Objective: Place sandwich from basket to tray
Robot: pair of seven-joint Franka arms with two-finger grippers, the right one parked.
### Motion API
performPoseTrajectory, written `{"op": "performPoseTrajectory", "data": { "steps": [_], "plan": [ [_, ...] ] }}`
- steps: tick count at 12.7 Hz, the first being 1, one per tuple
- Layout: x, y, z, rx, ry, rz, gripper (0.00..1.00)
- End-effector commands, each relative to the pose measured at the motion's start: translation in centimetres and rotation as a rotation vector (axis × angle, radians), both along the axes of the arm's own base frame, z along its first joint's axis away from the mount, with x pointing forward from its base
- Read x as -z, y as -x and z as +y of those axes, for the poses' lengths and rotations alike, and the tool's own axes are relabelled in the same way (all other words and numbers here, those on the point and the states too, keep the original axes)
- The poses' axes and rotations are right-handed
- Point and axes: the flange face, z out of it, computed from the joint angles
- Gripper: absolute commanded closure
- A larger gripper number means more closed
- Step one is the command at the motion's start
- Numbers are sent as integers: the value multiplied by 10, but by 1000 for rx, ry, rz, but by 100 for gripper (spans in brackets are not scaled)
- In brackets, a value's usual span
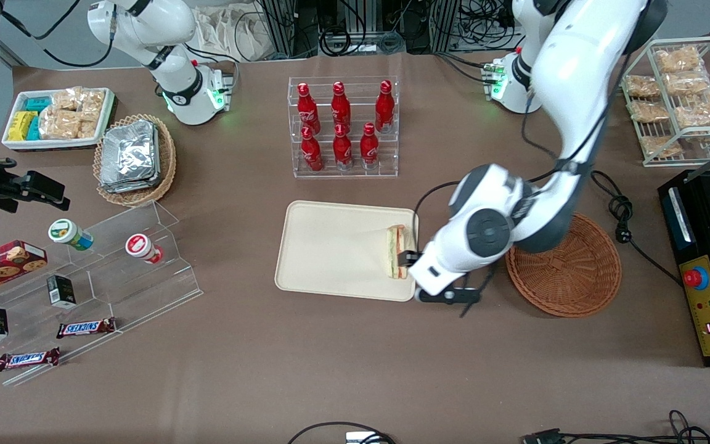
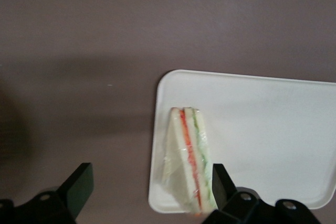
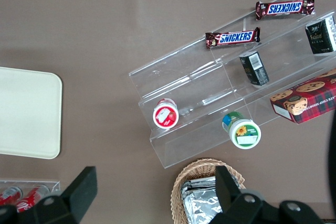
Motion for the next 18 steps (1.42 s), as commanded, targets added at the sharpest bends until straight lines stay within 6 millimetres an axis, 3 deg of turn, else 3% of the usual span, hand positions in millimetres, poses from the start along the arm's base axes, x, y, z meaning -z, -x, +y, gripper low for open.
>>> {"op": "performPoseTrajectory", "data": {
  "steps": [1, 5, 8, 10, 11, 18],
  "plan": [
    [-78, 9, 42, -22, -38, -43, 0],
    [-175, 24, 121, -108, -87, -79, 0],
    [-210, 27, 210, -7, -99, -78, 0],
    [-215, 28, 266, -10, -102, -45, 0],
    [-215, 29, 283, -6, -100, -29, 0],
    [-223, 51, 292, 8, -155, 44, 0]
  ]
}}
